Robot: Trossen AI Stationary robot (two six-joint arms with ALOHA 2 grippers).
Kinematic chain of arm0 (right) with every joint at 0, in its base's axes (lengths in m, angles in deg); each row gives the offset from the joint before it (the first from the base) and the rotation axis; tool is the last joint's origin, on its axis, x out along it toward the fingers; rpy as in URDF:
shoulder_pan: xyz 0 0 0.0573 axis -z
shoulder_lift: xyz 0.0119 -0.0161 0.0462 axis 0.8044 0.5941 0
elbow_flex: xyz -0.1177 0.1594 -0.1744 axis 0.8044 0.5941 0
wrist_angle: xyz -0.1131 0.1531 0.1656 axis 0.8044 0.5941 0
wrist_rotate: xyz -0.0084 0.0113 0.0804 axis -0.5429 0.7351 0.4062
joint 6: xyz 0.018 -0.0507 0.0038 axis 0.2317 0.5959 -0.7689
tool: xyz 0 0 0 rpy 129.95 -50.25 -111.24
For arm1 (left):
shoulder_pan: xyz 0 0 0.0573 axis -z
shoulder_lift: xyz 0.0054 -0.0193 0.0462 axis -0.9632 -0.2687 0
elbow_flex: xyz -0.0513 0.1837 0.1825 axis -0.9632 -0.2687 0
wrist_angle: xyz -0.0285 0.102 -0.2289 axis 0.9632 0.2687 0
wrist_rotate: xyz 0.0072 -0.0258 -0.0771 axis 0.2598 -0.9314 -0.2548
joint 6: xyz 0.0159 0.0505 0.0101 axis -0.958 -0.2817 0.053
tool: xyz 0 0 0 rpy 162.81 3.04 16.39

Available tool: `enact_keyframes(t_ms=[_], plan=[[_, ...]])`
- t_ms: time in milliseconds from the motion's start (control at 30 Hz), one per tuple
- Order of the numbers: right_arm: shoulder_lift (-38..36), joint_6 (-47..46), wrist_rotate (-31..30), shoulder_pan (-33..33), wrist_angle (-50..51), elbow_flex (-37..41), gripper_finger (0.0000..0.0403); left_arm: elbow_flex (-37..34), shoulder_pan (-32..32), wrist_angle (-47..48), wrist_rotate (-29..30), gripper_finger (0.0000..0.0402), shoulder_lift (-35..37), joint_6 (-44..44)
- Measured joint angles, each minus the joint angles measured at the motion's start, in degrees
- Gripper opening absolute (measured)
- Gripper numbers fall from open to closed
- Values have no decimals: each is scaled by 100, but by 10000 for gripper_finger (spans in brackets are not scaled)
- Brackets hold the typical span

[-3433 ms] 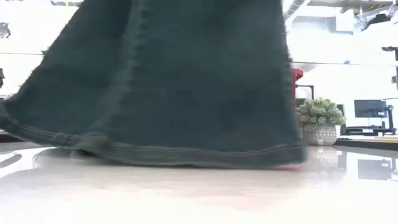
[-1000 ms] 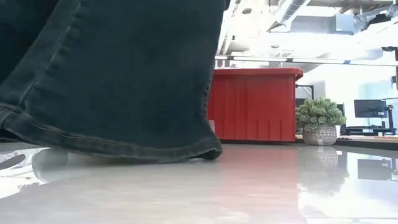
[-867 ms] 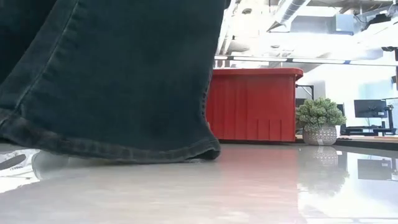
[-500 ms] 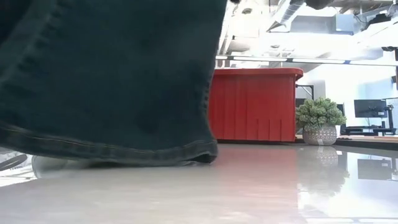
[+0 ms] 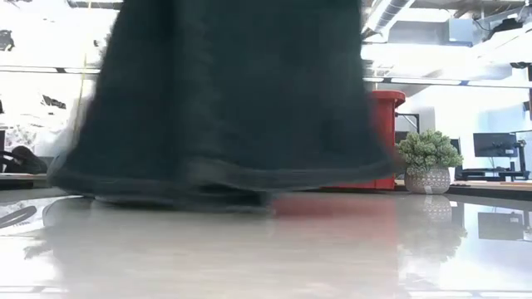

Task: Fold laundry
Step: Fold the black pants from the red laundry bin

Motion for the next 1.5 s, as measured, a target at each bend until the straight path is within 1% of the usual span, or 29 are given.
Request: enact_keyframes(t_ms=[100, 200, 333, 433, 533, 700, 800, 900, 1067, 1267, 1333, 1433, 1500], plan=[[-354, 46, -66, -90, 442, -73, 16, -4, 24, 46, 63, 0, 72, -134], [-586, 67, -195, -155, 622, -116, 16, -4, 23, 45, 67, 0, 92, -161], [-621, 34, -304, -230, 625, -116, 16, -4, 21, 28, 66, 2, -41, -176], [-556, -37, -346, -286, 536, -122, 16, -4, 9, -92, 70, 12, -153, -260], [-548, -118, -363, -291, 605, -122, 16, -4, 8, -55, 88, 33, -164, -336], [-576, -136, -508, -422, 715, -155, 16, -4, 10, -68, 101, 87, -130, -537], [-576, -134, -515, -435, 952, -370, 16, -4, 12, -227, 296, 119, -140, -564], [-542, -134, -521, -428, 1430, -730, 17, 0, 6, -448, 343, 144, -267, -553], [-543, -72, -525, -428, 2642, -1299, 17, -2, 12, -738, 72, 165, -539, -338], [-566, -112, -492, -433, 4732, -2171, 17, -2, 8, -801, 66, 166, -727, -319], [-561, -118, -493, -490, 5115, -2294, 17, -2, 8, -787, 52, 166, -768, -317], [-544, -127, -489, -564, 5346, -2398, 17, -6, 10, -826, 22, 166, -845, -188], [-551, -222, -488, -608, 5611, -2488, 17, -5, 10, -833, -72, 157, -892, -90]])
